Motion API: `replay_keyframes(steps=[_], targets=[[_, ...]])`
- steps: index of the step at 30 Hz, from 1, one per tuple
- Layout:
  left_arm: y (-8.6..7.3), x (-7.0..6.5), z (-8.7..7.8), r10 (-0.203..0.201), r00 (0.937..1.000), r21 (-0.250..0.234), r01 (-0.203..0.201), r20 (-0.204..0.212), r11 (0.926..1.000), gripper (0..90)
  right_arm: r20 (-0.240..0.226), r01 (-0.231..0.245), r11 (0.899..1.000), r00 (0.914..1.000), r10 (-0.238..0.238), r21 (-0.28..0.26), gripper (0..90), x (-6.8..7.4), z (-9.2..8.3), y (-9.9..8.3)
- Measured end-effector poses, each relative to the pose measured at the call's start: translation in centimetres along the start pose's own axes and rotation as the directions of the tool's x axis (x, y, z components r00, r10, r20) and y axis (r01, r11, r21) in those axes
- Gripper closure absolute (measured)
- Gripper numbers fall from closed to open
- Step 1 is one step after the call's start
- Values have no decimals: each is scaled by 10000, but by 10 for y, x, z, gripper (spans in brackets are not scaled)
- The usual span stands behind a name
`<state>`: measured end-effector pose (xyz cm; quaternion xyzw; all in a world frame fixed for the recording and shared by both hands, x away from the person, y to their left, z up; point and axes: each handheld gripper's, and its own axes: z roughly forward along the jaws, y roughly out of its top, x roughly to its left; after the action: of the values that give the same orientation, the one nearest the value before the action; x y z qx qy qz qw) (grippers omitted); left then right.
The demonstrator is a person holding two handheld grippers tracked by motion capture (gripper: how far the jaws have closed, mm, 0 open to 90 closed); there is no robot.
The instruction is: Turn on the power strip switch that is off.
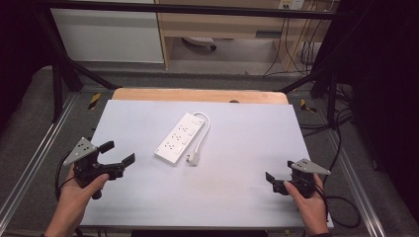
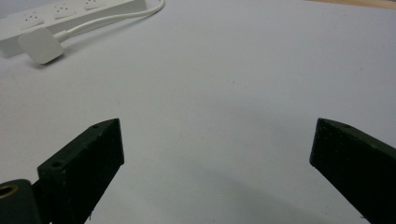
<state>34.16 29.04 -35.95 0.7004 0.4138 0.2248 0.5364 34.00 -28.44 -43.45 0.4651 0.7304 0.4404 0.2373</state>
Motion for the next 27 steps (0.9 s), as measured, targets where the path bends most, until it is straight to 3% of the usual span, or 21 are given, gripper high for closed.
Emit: replay_keyframes(steps=[12,21,27], targets=[[8,-8,14,209,9998,-188,-207,73,9996,63,-17,-53,10000,10000,53,-18,33,-1,0,0],[14,-13,27,162,9997,-69,-161,189,9998,63,-31,-97,9999,9999,96,-42,32,-1,0,0],[17,-18,36,358,9990,152,-363,284,9992,62,-45,-117,9999,9999,116,-72,31,-2,0,0]])
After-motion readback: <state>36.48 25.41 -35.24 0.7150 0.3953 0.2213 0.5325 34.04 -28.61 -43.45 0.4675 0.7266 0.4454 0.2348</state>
